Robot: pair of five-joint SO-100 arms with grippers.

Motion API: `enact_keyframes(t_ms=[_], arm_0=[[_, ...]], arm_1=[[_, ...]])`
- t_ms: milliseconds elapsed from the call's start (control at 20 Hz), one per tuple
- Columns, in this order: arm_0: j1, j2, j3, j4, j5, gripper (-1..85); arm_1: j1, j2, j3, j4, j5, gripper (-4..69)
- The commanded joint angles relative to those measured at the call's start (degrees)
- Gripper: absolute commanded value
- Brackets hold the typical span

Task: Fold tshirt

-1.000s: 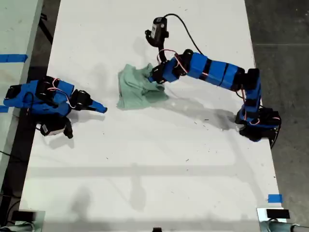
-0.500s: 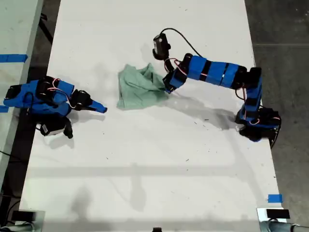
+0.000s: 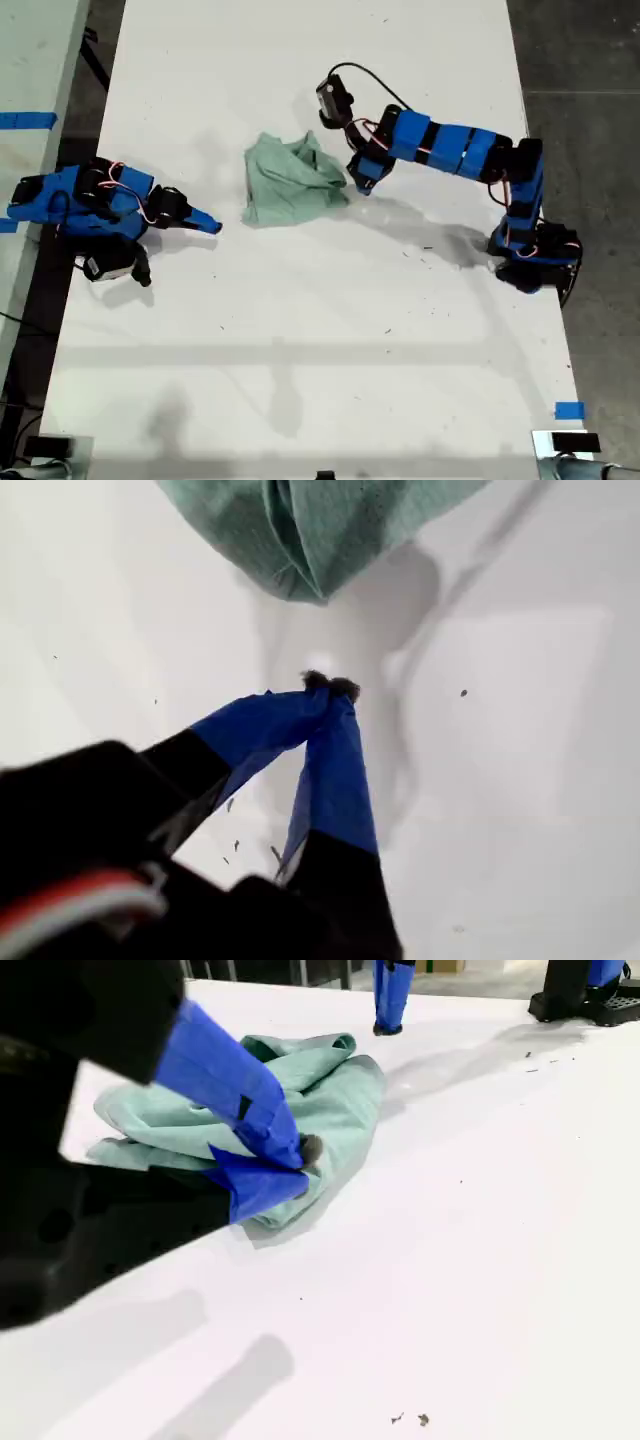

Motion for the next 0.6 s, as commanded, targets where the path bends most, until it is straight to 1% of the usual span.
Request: enact_keyframes(t_ms=[0, 50, 200, 250, 300, 350, 450, 550], arm_0=[[-0.88, 5.54, 0.62, 0.18, -0.35, 0.1], [-0.62, 5.54, 0.62, 0.26, -0.35, 0.1], [0.18, 5.54, 0.62, 0.26, -0.44, 0.1], [0.18, 5.54, 0.62, 0.26, -0.44, 0.1], [0.18, 5.54, 0.62, 0.26, -0.44, 0.1], [0.18, 5.54, 0.62, 0.26, -0.44, 0.1], [0.35, 5.54, 0.62, 0.26, -0.44, 0.1], [0.09, 5.54, 0.62, 0.26, -0.44, 0.1]], arm_1=[[0.97, -0.18, -4.39, -4.48, -1.67, -1.0], [1.32, -3.08, -6.15, -6.33, -1.85, -1.0], [1.49, -16.96, -23.64, -6.77, -2.29, -1.0], [1.67, -18.72, -27.25, -8.88, -2.02, -1.0], [2.29, -17.31, -27.25, -12.22, -2.02, -1.0], [3.25, -14.68, -27.25, -13.8, -2.64, -1.0], [5.54, -8.26, -27.25, -14.33, -4.83, -1.0], [8.0, -3.52, -27.16, -13.36, -5.8, -1.0]])
